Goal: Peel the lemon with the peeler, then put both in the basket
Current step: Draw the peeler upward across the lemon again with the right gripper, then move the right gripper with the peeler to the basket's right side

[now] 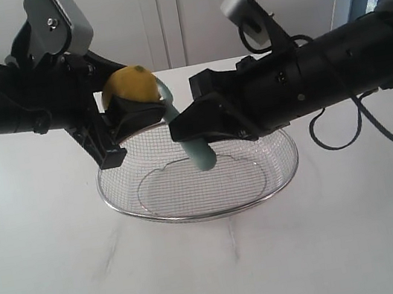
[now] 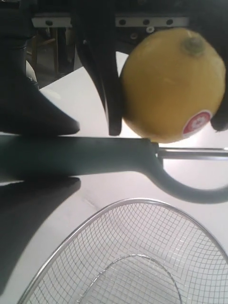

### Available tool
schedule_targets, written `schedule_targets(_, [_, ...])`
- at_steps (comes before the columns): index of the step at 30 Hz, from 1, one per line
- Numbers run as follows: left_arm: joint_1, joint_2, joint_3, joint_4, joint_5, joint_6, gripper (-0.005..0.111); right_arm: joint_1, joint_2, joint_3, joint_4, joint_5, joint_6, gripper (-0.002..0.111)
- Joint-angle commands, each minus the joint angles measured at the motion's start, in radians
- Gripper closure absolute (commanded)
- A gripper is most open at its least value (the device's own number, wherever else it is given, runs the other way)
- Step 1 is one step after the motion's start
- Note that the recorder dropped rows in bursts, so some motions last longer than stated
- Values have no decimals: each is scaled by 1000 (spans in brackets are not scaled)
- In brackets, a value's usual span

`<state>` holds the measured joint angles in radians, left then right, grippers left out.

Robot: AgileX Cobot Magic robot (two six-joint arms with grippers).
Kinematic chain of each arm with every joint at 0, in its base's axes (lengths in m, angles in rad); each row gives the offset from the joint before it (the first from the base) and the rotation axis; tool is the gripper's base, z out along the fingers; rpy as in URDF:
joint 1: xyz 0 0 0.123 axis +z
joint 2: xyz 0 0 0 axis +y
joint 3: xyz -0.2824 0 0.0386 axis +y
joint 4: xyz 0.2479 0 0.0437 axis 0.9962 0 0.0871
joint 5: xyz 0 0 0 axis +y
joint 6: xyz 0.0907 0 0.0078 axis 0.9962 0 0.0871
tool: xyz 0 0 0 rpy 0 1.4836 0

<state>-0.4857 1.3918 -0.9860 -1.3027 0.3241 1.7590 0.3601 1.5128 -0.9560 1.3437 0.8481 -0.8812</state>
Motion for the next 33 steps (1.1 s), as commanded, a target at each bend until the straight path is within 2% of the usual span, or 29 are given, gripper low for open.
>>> schedule_targets(1, [-4, -5, -2, -20, 18, -9, 107, -3, -28, 0, 6, -7, -6, 108])
schedule_targets(22, [-4, -5, -2, -20, 18, -9, 107, -3, -178, 0, -40, -35, -6, 108])
schedule_targets(26, [-4, -5, -2, -20, 18, -9, 107, -3, -270, 0, -115, -85, 32, 108])
schedule_targets(33, [-4, -5, -2, -18, 18, -9, 107, -3, -411, 0, -409, -176, 231, 108])
